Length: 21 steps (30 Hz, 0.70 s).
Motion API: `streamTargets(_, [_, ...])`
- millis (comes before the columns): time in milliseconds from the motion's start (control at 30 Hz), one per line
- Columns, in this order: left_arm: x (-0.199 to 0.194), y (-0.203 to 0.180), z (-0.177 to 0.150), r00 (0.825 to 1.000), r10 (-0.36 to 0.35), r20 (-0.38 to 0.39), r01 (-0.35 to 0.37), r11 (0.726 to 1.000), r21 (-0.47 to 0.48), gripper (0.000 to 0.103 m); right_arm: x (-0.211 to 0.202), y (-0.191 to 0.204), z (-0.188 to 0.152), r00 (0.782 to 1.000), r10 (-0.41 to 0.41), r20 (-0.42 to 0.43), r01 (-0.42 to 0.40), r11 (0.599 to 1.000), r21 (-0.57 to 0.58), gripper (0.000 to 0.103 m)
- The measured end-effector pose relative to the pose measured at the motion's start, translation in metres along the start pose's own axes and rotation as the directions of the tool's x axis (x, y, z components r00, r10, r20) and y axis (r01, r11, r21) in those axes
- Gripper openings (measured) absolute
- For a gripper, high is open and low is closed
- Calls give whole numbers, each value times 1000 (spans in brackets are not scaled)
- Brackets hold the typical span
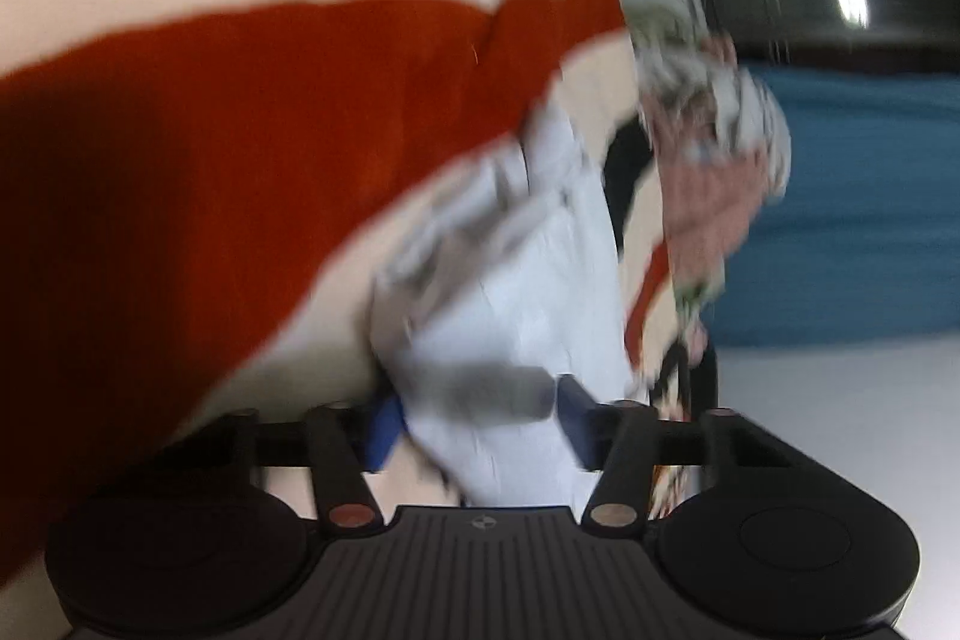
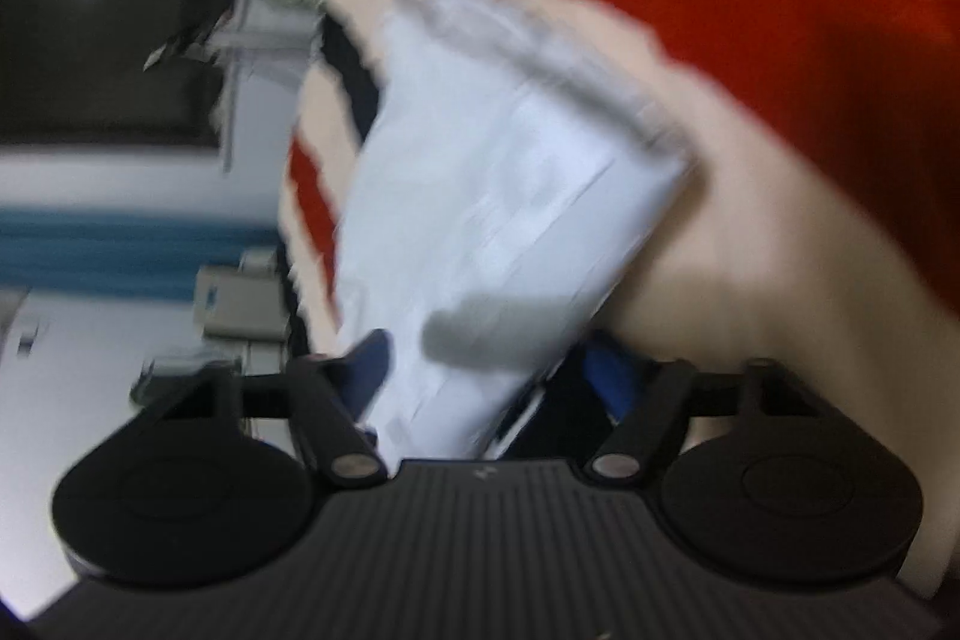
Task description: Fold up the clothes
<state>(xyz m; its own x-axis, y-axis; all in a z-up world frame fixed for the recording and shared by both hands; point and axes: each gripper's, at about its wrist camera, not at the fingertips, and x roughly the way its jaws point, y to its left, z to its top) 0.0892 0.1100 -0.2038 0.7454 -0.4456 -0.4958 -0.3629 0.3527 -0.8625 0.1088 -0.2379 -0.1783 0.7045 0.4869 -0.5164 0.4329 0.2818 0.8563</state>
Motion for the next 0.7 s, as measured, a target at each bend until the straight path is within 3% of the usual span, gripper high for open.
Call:
streamTargets(133, [1,-6,-2,999,-13,47,11,999,45,20,0,4,7,996,-22,86,24,999,-26,38])
streamTargets(300, [-19,-28,-13,992,-84,95,68,985,158,15,-3,17,6,990,-12,142,25,995,-96,23])
streamTargets(533, [-47,-40,-42,988,-96,121,63,967,248,14,-36,24,1,978,48,202,-17,988,-151,19])
streamTargets(700, [-74,-55,-62,985,-155,72,134,961,241,13,-81,24,-8,965,105,240,-67,985,-160,19])
